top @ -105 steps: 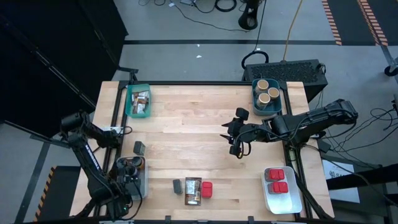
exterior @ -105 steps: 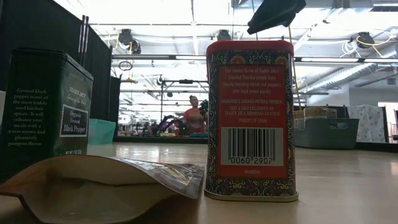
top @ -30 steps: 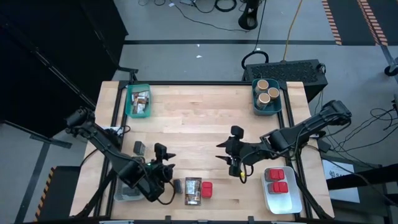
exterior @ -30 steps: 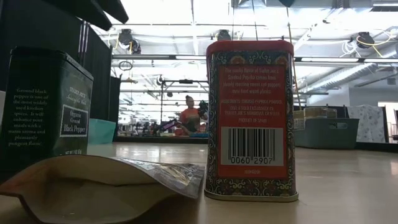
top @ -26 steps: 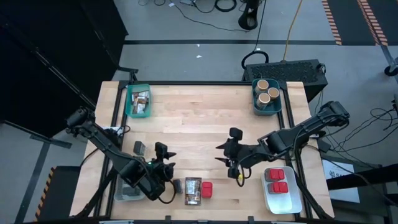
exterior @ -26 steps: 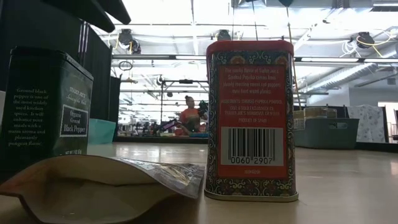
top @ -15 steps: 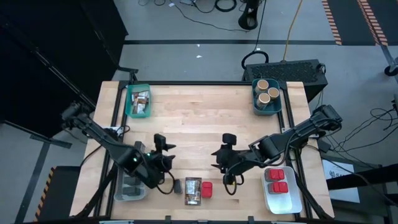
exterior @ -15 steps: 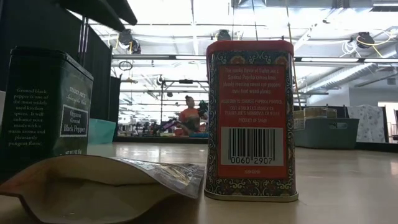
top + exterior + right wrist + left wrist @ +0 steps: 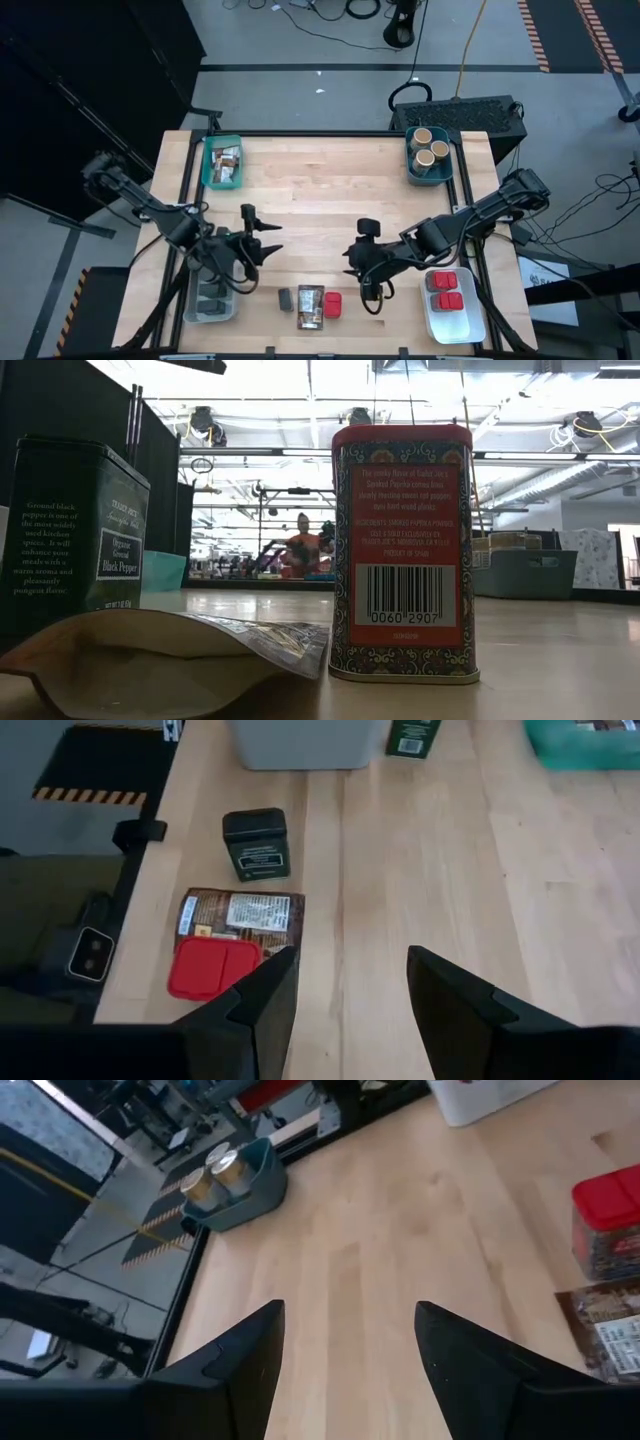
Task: Sort spices by type
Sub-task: Put the red seasoning can into the white bin
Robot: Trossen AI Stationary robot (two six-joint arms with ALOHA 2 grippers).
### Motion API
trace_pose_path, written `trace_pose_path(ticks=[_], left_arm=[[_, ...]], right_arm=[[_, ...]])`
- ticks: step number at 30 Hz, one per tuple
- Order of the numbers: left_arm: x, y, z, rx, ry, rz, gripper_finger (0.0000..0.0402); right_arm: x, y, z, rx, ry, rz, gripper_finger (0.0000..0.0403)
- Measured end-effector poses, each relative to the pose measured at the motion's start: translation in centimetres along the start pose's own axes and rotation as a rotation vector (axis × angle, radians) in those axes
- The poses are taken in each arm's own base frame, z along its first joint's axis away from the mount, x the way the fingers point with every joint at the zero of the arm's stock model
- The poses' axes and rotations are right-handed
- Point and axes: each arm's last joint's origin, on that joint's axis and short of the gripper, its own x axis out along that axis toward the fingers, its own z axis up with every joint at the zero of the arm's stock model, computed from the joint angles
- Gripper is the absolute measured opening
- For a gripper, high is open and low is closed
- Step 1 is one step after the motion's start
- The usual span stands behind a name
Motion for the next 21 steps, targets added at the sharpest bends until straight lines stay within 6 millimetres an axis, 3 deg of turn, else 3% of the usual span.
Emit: trace_pose_path(ticks=[5,11,16,21], left_arm=[[0.6,-0.8,0.6,-0.032,-0.054,-0.073,0.0226],[1.6,-1.9,0.8,-0.021,-0.072,-0.102,0.0226],[2.7,-3.1,1.0,-0.029,-0.098,-0.160,0.0209],[3.9,-4.4,1.2,-0.007,-0.137,-0.207,0.0144]], right_arm=[[0.1,0.4,-0.5,0.004,0.047,0.045,0.0171],[2.0,2.9,-2.2,-0.064,0.155,0.104,0.0159],[3.5,4.5,-3.9,-0.119,0.235,0.099,0.0113],[3.9,5.2,-4.3,-0.133,0.239,0.103,0.0038]])
